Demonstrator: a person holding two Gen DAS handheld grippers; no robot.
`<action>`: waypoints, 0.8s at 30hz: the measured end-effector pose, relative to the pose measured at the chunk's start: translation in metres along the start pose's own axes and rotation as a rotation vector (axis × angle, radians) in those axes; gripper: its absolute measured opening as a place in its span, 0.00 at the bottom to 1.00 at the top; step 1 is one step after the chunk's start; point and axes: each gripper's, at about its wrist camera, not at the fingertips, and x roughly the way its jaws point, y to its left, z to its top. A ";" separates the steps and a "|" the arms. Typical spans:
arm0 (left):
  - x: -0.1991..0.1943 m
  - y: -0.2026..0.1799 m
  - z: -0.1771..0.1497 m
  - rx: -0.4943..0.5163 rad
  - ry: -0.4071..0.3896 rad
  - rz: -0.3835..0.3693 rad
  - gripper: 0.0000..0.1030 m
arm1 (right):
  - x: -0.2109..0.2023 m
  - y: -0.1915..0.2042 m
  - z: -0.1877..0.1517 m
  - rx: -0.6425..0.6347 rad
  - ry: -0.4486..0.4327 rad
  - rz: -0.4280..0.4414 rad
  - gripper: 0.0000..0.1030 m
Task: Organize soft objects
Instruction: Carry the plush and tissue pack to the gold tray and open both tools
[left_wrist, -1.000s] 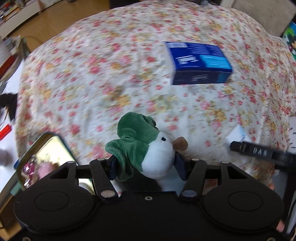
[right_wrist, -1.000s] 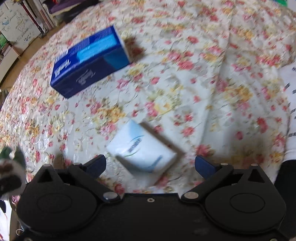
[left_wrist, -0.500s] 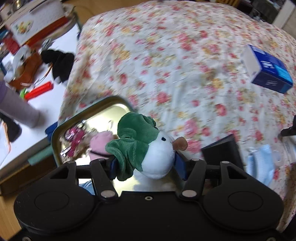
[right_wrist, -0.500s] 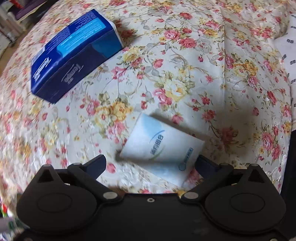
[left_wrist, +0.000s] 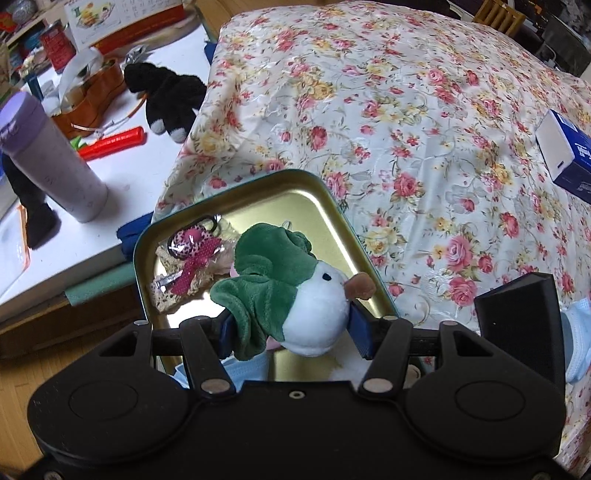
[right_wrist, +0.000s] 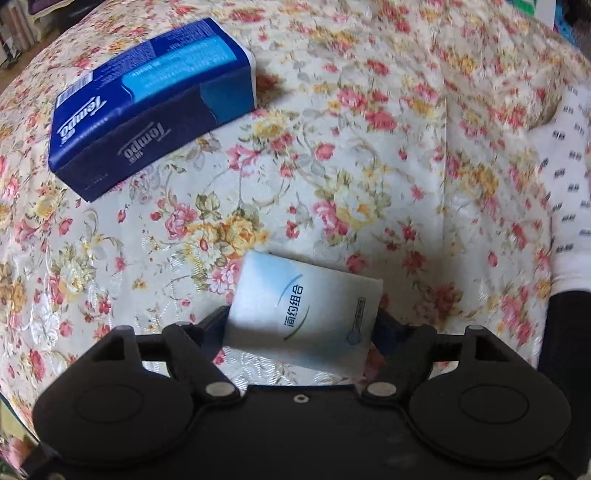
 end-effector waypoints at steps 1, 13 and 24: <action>0.000 0.002 0.000 0.000 0.004 -0.007 0.54 | -0.006 0.004 -0.002 -0.019 -0.025 -0.023 0.74; -0.022 0.029 0.014 -0.029 0.016 -0.025 0.54 | -0.123 0.033 -0.056 -0.265 -0.253 0.144 0.74; -0.015 0.018 0.034 0.041 0.109 -0.082 0.55 | -0.191 0.089 -0.150 -0.578 -0.252 0.375 0.74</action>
